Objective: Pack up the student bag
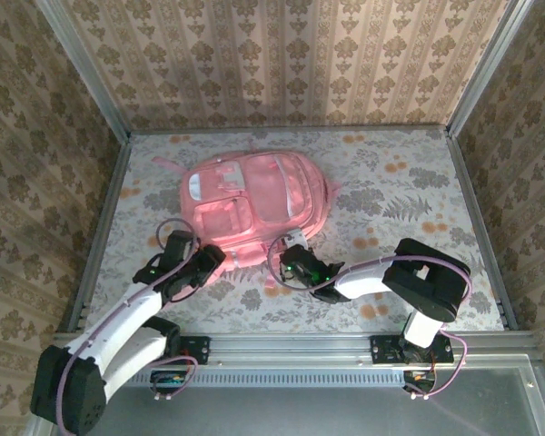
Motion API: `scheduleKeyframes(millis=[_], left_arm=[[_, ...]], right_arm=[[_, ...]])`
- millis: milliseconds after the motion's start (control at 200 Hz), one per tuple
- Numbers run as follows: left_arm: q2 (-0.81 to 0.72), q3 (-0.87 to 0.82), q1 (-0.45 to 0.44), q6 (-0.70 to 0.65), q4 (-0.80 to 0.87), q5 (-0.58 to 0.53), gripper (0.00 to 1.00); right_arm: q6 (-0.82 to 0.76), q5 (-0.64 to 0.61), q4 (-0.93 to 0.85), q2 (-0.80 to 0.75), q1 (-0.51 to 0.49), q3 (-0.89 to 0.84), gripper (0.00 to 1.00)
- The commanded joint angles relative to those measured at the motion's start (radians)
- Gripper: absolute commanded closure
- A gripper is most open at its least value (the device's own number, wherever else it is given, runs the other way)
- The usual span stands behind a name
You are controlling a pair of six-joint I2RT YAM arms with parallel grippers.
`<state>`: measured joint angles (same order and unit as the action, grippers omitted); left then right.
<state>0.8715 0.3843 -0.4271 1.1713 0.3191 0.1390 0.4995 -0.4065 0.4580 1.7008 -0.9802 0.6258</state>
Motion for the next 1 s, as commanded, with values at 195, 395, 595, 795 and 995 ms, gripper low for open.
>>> scheduleKeyframes(millis=[195,395,595,795,995], left_arm=[[0.072,0.089,0.002,-0.070,0.015,-0.276,0.73],[0.111,0.125,0.023,-0.062,0.086,-0.339,0.82],[0.141,0.131,0.075,-0.061,0.097,-0.331,0.83],[0.220,0.160,0.149,-0.075,0.085,-0.272,0.92],[0.319,0.238,0.164,-0.110,0.070,-0.263,0.92]], right_arm=[[-0.054,-0.041,-0.023,-0.021,0.010,-0.025,1.00],[-0.117,-0.060,-0.085,-0.057,0.034,-0.037,1.00],[-0.099,-0.081,-0.146,-0.102,0.086,-0.071,1.00],[-0.060,-0.087,-0.263,-0.134,0.131,-0.070,1.00],[-0.062,-0.045,-0.296,-0.172,0.135,-0.084,1.00]])
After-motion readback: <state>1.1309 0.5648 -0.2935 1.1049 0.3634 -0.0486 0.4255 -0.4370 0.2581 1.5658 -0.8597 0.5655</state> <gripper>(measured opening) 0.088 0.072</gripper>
